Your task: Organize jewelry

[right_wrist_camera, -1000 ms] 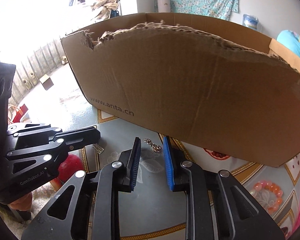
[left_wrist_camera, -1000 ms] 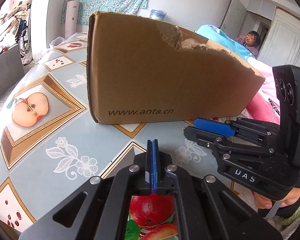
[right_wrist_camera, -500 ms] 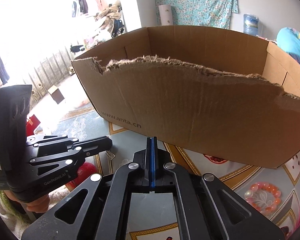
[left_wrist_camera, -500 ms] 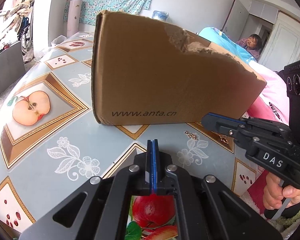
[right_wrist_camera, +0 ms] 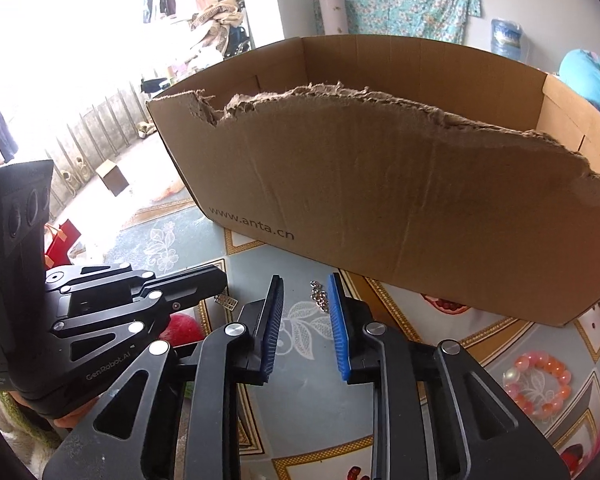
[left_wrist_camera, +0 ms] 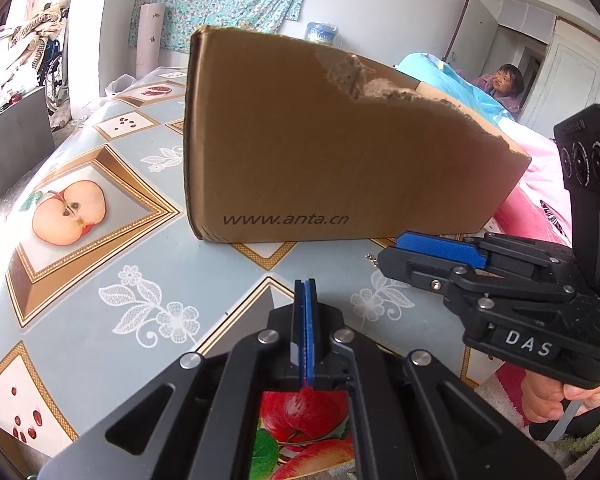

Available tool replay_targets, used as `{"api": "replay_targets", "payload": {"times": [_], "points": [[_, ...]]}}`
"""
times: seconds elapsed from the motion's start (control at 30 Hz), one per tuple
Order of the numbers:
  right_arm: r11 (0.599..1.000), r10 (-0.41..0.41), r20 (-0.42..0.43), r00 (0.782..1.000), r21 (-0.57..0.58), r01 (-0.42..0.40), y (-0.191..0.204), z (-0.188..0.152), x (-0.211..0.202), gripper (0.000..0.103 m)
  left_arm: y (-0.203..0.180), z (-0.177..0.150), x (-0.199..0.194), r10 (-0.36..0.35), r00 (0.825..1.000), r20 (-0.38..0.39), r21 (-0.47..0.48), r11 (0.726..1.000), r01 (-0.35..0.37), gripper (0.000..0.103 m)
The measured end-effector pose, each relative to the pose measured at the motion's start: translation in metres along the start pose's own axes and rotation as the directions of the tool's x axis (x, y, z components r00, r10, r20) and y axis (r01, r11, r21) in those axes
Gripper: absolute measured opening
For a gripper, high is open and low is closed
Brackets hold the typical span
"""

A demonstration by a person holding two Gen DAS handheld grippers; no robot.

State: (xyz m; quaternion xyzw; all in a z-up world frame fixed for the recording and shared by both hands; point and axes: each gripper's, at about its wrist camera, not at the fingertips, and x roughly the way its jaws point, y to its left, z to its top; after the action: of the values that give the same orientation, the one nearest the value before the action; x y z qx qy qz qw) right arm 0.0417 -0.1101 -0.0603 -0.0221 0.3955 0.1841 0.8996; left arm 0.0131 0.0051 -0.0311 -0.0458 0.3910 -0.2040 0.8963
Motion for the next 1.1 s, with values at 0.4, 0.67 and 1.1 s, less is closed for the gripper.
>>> {"api": "replay_targets", "payload": {"times": [0.4, 0.67, 1.1], "points": [[1.000, -0.009, -0.031, 0.999, 0.001, 0.009, 0.001, 0.004, 0.014, 0.000, 0.006, 0.000, -0.001, 0.004, 1.000, 0.010, 0.000, 1.000, -0.004, 0.000], [0.992, 0.061, -0.009, 0.998, 0.107, -0.060, -0.024, 0.000, -0.014, 0.000, 0.006, 0.000, -0.001, 0.008, 1.000, 0.011, 0.001, 1.000, -0.008, 0.000], [0.981, 0.108, -0.002, 0.994, 0.164, -0.106, -0.037, 0.005, -0.036, 0.000, 0.007, 0.001, -0.003, 0.008, 1.000, 0.013, -0.009, 1.000, -0.008, 0.000]]}}
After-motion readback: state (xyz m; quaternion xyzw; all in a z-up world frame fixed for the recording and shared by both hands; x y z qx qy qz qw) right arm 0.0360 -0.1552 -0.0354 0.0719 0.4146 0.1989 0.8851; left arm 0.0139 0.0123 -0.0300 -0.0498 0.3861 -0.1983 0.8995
